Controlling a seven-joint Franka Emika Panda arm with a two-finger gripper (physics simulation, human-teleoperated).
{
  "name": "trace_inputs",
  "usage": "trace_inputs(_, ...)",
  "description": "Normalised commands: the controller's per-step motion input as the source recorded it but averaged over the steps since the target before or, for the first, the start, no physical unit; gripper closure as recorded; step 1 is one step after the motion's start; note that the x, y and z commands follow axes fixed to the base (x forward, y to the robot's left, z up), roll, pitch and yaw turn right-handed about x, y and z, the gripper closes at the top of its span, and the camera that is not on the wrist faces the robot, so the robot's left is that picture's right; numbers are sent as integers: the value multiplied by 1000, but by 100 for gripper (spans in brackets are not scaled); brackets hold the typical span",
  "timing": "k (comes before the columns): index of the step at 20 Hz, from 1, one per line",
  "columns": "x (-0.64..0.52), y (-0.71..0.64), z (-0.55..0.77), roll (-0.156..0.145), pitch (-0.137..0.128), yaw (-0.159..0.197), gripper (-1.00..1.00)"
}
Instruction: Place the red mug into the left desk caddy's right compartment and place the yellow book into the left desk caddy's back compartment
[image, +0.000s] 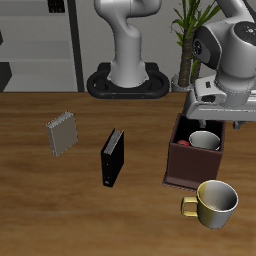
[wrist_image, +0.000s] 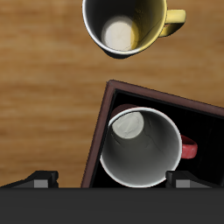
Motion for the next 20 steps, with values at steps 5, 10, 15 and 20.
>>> trace_inputs(5,-115,-267,313,28,-68,54,-100)
trace_inputs(10,-116,-501,299,8,-62,50,-100)
trace_inputs(15,-115,-561,190,-20,-41,61,-100)
trace_inputs(20,-127,-781,51,-49,-23,41,-100)
